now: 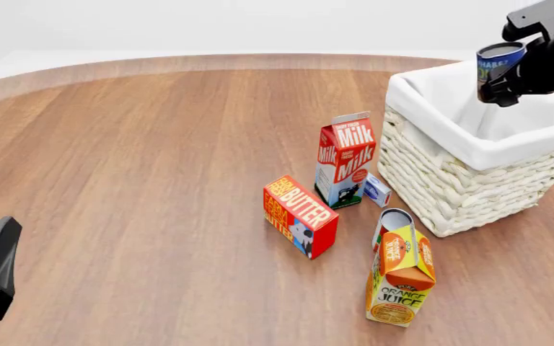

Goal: Pick up the alphabet soup, and put it in the basket.

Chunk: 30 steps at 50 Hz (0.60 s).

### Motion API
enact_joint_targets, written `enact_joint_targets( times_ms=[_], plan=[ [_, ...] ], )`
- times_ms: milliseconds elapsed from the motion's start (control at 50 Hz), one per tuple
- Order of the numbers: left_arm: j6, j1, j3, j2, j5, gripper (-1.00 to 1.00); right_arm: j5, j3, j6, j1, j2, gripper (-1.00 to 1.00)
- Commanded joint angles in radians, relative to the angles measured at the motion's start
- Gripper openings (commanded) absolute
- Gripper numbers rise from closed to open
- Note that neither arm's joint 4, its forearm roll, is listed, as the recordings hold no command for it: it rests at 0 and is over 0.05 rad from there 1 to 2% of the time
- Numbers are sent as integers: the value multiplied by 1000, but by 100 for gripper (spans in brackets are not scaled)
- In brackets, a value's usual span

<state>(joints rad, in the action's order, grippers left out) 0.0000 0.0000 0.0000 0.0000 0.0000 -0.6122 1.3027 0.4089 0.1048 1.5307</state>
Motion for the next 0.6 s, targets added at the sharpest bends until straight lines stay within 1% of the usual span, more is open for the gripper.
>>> enact_joint_targets(
  times_ms=[20, 260, 460, 600],
  plan=[
    [0, 0, 0, 0, 0, 100, 7, 8, -17, -2, 14, -100],
    [0, 0, 0, 0, 0, 100, 16, -13, -2, 9, 31, -100],
    [0, 0, 0, 0, 0, 100, 17, -11, -6, 3, 34, -100],
    [0, 0, 0, 0, 0, 100, 27, -17, -11, 0, 68, -100]
  ],
)
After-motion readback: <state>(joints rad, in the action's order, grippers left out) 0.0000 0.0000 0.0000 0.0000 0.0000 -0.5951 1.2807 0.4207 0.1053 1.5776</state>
